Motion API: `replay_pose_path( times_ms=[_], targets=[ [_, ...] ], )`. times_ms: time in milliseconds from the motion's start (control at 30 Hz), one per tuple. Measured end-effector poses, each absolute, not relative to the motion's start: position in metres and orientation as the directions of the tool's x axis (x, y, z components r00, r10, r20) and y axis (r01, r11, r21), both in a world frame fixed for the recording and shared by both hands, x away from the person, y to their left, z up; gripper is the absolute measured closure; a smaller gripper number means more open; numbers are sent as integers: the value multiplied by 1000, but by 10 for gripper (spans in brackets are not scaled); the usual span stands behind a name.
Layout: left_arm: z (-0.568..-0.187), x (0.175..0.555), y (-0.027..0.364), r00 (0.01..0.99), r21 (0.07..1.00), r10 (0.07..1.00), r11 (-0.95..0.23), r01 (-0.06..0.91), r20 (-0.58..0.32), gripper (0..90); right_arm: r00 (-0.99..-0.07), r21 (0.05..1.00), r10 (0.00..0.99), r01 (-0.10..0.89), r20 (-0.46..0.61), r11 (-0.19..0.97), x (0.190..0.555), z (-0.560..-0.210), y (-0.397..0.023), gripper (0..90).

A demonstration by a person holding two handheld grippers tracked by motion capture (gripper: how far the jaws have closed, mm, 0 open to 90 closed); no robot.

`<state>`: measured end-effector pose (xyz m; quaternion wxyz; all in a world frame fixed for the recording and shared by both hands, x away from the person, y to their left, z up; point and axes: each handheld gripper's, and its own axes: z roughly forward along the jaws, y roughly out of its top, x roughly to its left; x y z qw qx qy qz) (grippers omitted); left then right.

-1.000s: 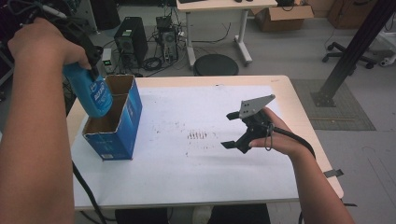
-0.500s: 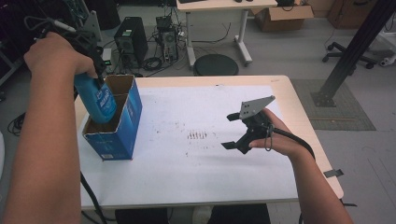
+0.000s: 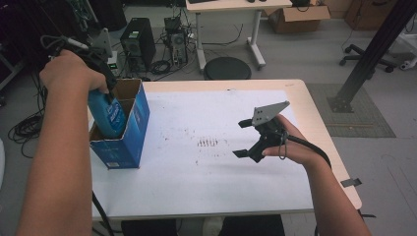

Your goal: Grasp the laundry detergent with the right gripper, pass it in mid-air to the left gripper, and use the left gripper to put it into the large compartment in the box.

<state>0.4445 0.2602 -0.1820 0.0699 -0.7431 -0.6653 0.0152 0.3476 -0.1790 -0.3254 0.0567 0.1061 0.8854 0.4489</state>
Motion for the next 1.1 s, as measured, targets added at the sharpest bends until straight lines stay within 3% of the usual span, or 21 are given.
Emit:
replay_pose_path(
  times_ms=[1100],
  targets=[
    [-258, 449, 264, 100, -167, 994, -93, 982, 35, 387, -974, 804, 225, 142, 10, 578, 347, -332, -172, 12]
  ],
)
